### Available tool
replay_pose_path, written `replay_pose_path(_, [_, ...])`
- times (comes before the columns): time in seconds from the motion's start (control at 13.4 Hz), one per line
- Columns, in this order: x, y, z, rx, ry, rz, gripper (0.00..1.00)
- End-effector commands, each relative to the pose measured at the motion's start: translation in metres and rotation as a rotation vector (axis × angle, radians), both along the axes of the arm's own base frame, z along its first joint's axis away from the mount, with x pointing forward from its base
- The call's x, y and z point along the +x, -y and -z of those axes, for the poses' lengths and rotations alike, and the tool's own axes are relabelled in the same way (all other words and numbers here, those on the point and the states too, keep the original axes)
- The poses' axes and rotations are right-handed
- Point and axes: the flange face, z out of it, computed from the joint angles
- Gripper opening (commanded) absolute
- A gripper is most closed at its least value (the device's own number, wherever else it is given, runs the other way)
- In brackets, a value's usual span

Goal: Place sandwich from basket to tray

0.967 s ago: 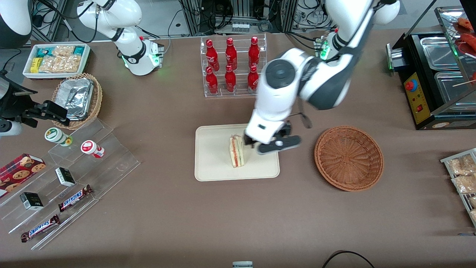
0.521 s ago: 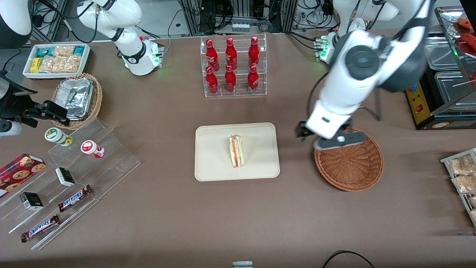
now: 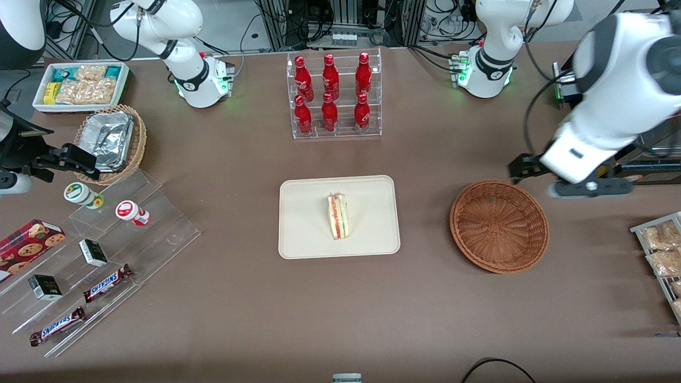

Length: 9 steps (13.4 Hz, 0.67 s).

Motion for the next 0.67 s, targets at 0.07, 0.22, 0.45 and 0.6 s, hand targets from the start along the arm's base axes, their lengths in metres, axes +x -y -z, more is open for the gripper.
replay_pose_path(0.07, [-0.015,-0.046,-0.016,-0.013,-0.007,0.045,1.00])
replay_pose_path(0.22, [-0.010,-0.060,-0.023,-0.014,0.010,0.017,1.00])
replay_pose_path(0.45, [-0.002,-0.061,-0.025,-0.014,0.020,0.001,1.00])
replay_pose_path(0.6, [0.007,-0.060,-0.030,-0.018,0.034,0.000,1.00])
